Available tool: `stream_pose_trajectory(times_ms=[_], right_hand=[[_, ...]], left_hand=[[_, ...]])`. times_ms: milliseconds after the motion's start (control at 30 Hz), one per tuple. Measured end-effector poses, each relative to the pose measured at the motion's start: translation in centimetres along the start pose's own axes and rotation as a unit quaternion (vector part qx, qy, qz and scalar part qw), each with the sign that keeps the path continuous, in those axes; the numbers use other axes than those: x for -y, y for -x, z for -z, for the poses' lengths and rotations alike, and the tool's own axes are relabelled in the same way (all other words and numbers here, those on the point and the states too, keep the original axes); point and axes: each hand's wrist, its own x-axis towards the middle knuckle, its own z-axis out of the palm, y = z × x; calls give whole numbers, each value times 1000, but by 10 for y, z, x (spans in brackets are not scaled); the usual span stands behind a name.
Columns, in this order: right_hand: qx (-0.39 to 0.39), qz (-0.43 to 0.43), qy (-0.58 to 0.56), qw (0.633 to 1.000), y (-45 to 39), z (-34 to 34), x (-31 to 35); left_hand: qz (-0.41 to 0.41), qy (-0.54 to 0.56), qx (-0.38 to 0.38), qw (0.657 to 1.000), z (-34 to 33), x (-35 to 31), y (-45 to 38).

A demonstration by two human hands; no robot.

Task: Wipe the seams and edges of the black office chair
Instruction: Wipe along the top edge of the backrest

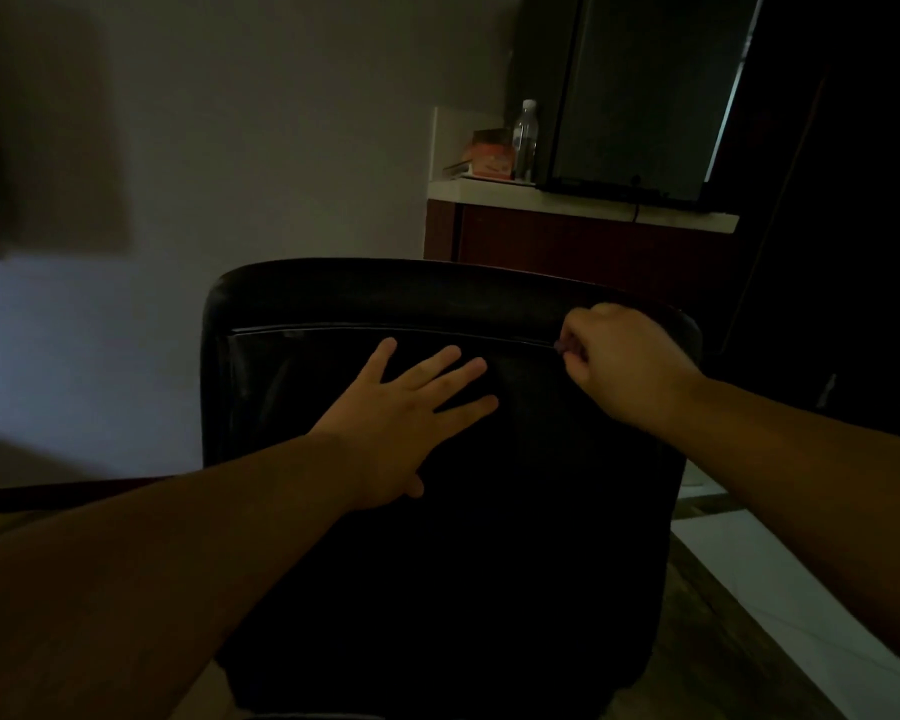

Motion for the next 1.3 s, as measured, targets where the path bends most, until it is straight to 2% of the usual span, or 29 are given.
stream_pose_trajectory(times_ms=[133,233,333,467,567,700,800,933,1033,1167,1300], right_hand=[[-33,-12,-8,999,-3,4,-2],[6,8,-5,1000,-4,1,0],[-22,-2,12,1000,-6,1,0],[11,14,14,1000,-7,3,4],[-29,0,19,999,-8,3,3],[9,16,29,999,-5,-1,7],[-28,-3,13,1000,-6,3,5],[17,15,16,1000,-7,4,8],[-18,-6,24,1000,-9,2,8],[11,27,47,998,-8,-6,13],[-20,3,31,999,-12,0,9]], left_hand=[[40,23,12,999,-5,1,4],[49,39,15,998,-8,-2,2],[44,40,15,998,-7,-2,2],[49,47,15,998,-7,-2,3],[47,49,10,998,-7,-2,4],[54,49,8,997,-8,-4,5],[51,45,9,998,-8,-5,4],[50,48,6,998,-9,-4,4],[48,45,2,998,-10,-4,4],[49,44,5,998,-12,-4,4],[50,48,13,998,-11,-4,3]])
